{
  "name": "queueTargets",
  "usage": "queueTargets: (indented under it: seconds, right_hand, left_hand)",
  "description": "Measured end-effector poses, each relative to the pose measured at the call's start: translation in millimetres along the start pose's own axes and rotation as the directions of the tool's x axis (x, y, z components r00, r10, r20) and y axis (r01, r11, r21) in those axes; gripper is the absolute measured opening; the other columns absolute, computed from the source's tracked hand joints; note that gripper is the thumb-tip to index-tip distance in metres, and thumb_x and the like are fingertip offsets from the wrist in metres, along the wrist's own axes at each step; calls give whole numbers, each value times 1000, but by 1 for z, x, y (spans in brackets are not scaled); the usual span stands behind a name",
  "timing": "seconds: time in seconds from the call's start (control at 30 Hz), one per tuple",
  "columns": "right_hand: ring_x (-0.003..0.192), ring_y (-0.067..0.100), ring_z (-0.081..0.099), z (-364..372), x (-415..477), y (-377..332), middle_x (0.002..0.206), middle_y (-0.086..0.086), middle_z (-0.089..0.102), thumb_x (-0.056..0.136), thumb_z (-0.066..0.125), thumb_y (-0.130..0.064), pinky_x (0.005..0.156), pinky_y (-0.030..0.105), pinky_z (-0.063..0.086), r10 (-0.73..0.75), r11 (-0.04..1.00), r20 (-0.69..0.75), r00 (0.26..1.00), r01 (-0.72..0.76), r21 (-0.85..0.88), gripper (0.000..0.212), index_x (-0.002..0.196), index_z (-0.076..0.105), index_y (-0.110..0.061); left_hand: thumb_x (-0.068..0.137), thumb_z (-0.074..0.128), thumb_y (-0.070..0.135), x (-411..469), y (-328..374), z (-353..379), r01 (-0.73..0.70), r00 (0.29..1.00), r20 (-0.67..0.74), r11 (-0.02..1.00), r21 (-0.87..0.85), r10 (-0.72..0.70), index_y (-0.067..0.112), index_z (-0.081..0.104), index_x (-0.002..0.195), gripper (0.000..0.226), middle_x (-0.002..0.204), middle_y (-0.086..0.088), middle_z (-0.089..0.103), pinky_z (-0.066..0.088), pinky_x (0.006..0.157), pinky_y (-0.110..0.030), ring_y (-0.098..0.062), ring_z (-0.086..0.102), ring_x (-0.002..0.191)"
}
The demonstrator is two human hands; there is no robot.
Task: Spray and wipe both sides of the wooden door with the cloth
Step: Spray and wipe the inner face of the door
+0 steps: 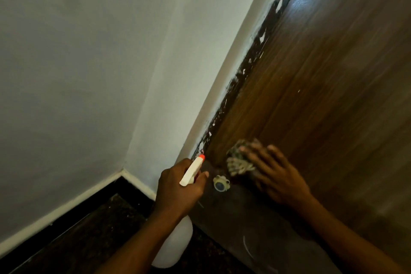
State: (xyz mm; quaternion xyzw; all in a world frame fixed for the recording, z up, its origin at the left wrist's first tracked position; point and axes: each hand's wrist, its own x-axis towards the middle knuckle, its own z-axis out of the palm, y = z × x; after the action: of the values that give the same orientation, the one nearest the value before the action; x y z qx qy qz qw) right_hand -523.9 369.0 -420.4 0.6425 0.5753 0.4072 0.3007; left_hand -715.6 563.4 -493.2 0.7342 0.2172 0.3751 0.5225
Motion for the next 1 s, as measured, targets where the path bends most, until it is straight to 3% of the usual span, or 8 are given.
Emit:
queueTargets:
  seconds: [0.1,0.17,0.27,0.33,0.57,0.7,0.83,1.0]
  right_hand:
    - [150,37,18,-18,34,25,162,11,24,99,46,-33,121,56,11,389,921,-176,904,-386,56,43,140,53,-22]
    - [149,38,20,-19,69,13,160,13,28,100,50,-32,121,56,12,475,880,-259,841,-449,154,42,140,55,-22]
    - [151,33,13,6,97,-30,162,10,25,94,49,-31,122,51,9,127,984,-131,983,-109,139,51,143,51,-23]
    - [152,31,11,23,88,-50,163,8,21,91,49,-35,122,49,10,-59,990,-25,998,62,128,50,139,55,-23]
    - [152,32,14,31,-84,-71,164,7,18,92,44,-31,122,51,7,289,946,17,957,-288,149,39,118,69,-16]
    - [151,29,18,32,-103,-83,160,7,31,93,45,-31,120,54,12,409,892,40,912,-408,196,32,118,61,-21]
    - [150,31,20,33,-44,-83,161,7,28,91,51,-30,121,55,10,408,890,-28,913,-391,235,38,125,64,-20]
    - [149,29,24,27,51,-97,160,4,32,93,45,-34,121,51,12,238,937,-35,971,-220,273,39,125,66,-27]
  left_hand:
    - [77,72,38,-5,-10,2,17,1000,9,1000,4,-17,27,57,92,23,81,7,63,53,67,-18,-9,62,71]
    - [77,72,37,-8,-18,4,39,999,4,999,10,-39,28,57,91,22,78,10,61,49,63,-13,-6,61,68]
    - [75,75,35,-15,-30,9,55,998,-16,998,15,-54,29,59,89,22,78,9,63,52,61,-15,-5,61,69]
    - [75,76,33,-23,-34,13,66,998,-18,998,20,-65,26,61,86,20,76,6,64,55,62,-21,-7,61,67]
    - [78,74,31,-53,-44,33,152,987,-68,984,94,-146,17,69,87,17,75,6,64,52,61,-18,-1,54,62]
    - [78,73,31,-60,-38,35,172,984,-49,984,36,-170,29,58,89,18,74,21,51,33,57,-3,7,48,63]
    - [75,75,32,-62,-44,37,163,987,-7,985,59,-163,29,58,77,18,67,18,55,42,57,-9,3,55,63]
    - [74,74,36,-68,-60,36,194,981,-40,963,187,-190,18,64,80,21,68,10,58,37,52,-7,1,50,58]
